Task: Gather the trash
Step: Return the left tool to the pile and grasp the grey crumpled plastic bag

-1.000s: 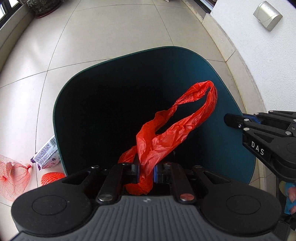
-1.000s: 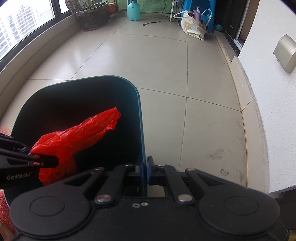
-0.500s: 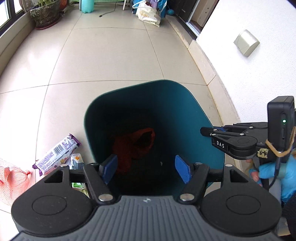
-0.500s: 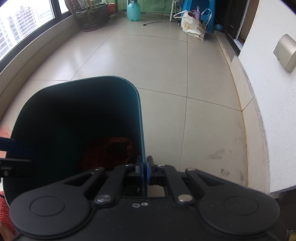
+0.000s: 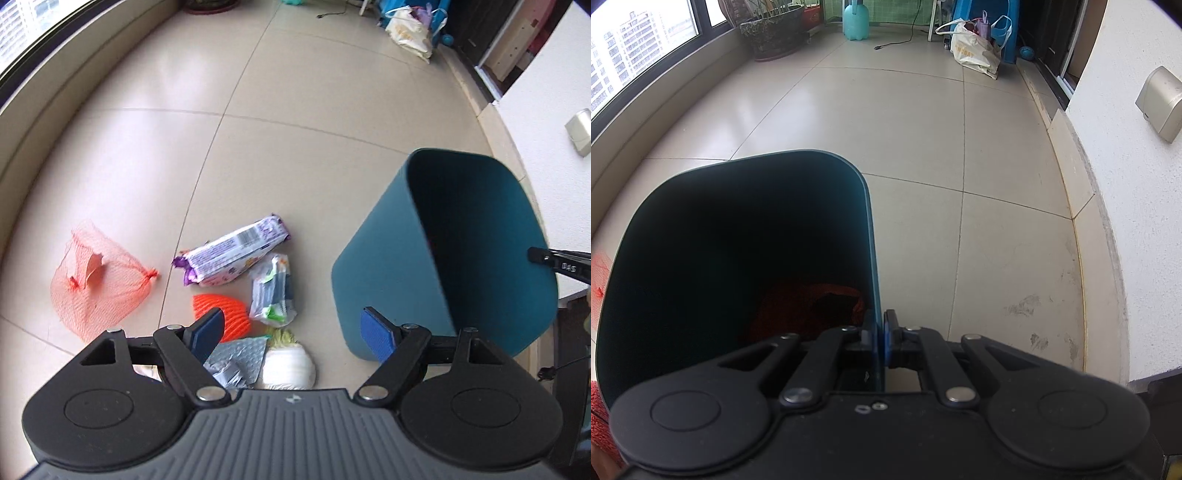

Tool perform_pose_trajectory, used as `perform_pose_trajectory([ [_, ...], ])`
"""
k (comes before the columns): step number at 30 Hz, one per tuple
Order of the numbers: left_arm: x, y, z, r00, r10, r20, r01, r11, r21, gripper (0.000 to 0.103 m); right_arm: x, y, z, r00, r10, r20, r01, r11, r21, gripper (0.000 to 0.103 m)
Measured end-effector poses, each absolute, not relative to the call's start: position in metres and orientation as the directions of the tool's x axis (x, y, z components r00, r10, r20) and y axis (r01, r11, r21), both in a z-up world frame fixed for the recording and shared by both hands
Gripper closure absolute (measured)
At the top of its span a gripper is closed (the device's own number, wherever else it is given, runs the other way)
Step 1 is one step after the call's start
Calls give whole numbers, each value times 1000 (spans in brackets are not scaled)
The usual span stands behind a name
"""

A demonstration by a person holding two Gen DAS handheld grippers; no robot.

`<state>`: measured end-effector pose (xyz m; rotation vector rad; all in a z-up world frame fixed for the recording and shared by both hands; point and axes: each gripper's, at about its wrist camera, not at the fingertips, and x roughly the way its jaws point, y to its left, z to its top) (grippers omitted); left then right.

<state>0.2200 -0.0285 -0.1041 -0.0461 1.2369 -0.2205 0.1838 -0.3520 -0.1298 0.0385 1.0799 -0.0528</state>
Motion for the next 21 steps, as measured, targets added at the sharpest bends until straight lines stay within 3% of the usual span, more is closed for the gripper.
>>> perform_pose_trajectory([
  [10,204,5,-248,90,-162,-983,-112,979,-171,23,186,-350,-131,461,-27,-887,61,998,1,99],
  [21,213,24,-346,-10,-150,-989,-289,947,-141,23,186,-343,-133,466,-50,-883,46,998,-32,99],
])
